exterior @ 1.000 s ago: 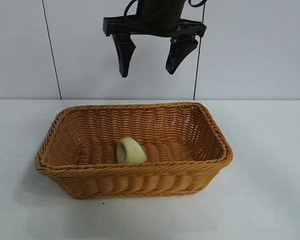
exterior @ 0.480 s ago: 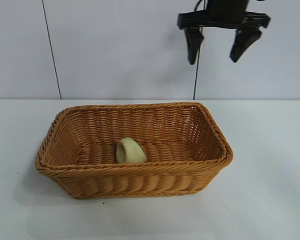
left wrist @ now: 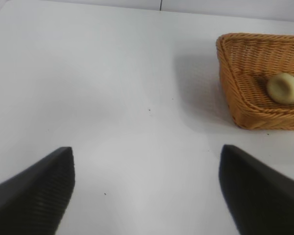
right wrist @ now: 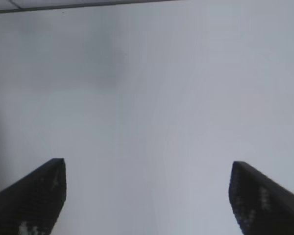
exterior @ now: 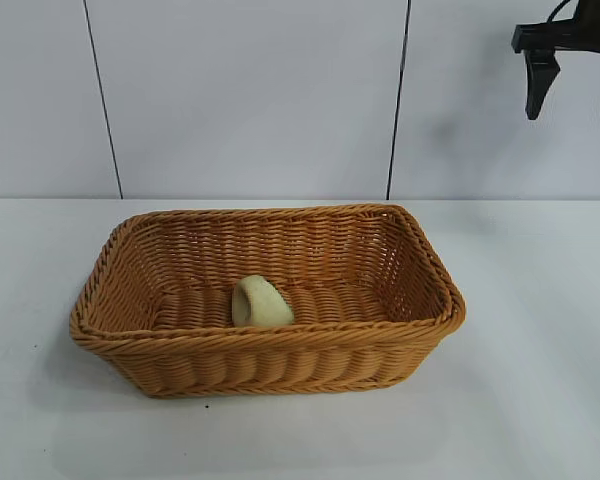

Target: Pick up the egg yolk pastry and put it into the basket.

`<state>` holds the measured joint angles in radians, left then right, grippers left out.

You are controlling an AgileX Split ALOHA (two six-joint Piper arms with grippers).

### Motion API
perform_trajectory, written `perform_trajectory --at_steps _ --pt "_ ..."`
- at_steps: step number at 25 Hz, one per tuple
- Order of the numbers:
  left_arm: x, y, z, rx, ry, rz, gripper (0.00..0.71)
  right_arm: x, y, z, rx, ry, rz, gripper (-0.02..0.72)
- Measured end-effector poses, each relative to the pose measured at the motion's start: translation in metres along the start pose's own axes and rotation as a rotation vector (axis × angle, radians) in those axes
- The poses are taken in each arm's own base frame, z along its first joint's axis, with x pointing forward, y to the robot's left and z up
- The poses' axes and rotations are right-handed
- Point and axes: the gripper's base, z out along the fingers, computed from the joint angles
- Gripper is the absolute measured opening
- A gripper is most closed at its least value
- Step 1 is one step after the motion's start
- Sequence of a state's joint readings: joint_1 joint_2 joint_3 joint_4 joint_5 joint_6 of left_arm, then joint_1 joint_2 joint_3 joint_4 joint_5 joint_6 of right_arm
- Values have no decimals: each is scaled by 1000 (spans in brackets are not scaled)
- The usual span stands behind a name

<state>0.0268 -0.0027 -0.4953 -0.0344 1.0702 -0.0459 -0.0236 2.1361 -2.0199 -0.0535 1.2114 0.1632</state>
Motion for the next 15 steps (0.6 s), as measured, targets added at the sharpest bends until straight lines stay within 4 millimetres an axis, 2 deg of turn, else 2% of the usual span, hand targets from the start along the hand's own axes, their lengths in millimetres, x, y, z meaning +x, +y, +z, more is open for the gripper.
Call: perform_trajectory --at_steps 4,7,10,15 --pt "0 0 0 0 0 0 585 21 0 3 -4 72 -30 645" --pt "0 0 0 0 0 0 584 47 0 -1 -6 135 -41 637" --pt "0 0 0 0 0 0 584 80 -4 -10 -14 206 -41 637" --pt "0 0 0 0 0 0 584 143 -15 -40 -13 263 -78 637"
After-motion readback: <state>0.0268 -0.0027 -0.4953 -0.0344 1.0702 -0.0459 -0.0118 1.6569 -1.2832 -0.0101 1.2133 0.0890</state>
